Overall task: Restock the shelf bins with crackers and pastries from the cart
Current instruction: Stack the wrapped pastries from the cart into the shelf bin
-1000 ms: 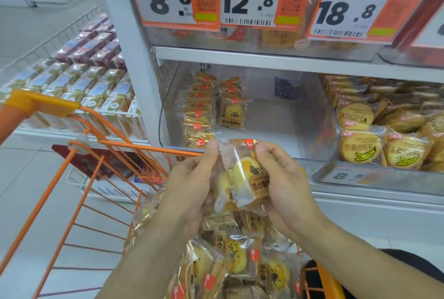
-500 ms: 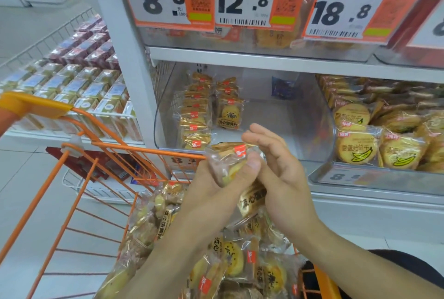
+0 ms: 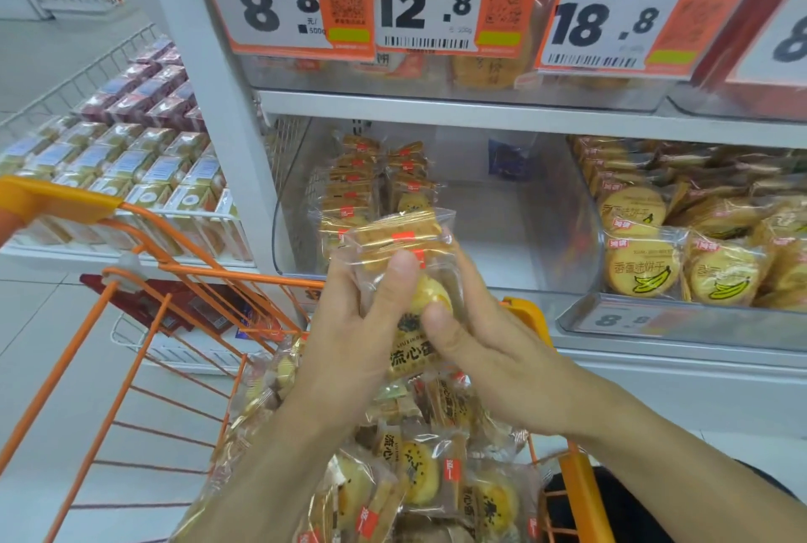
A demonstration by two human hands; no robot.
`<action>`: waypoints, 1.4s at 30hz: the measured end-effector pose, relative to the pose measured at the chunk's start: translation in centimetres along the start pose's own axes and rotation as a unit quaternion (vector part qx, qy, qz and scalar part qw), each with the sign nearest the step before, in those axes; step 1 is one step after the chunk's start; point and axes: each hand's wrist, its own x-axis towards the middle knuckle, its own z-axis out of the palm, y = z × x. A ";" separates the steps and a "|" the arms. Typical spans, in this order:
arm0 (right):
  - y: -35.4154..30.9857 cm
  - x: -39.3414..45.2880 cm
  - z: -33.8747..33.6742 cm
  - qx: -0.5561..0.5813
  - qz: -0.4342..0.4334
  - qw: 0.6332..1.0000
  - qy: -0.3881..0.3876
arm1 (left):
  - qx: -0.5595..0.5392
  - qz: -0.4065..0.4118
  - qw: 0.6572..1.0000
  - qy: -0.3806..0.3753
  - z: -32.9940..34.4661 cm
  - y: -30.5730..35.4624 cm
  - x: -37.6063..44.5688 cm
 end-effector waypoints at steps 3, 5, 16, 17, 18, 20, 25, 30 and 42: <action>0.0 0.3 -1.5 0.042 -0.015 0.999 -0.008 | 0.072 0.026 0.997 -0.030 -0.2 -0.7 0.1; 0.1 0.5 -2.8 0.024 -0.001 1.000 -0.009 | 0.189 0.076 0.978 -0.034 -0.4 -1.2 -0.1; 2.1 5.0 -8.0 -0.148 -0.032 0.965 0.213 | 0.620 -0.014 0.783 -0.048 -3.4 -4.3 1.6; 2.6 6.1 -8.2 -0.164 -0.003 0.960 0.227 | 0.638 -0.018 0.768 -0.057 -3.2 -4.8 1.9; 2.9 7.1 -8.2 -0.181 0.034 0.954 0.235 | 0.644 -0.020 0.762 -0.062 -2.9 -5.2 1.8; 3.5 9.0 -7.7 -0.177 0.083 0.955 0.224 | 0.644 -0.017 0.762 -0.061 -2.4 -5.0 2.1; 5.6 12.0 -6.0 -0.151 0.139 0.967 0.151 | 0.612 -0.008 0.790 -0.039 -2.3 -5.1 2.0; 6.7 13.4 -5.8 -0.255 0.202 0.933 0.152 | 0.553 -0.023 0.832 -0.043 -2.5 -4.6 2.3; 8.1 18.4 -4.2 -0.095 0.328 0.933 0.109 | 0.602 -0.010 0.797 -0.036 -1.8 -4.9 2.2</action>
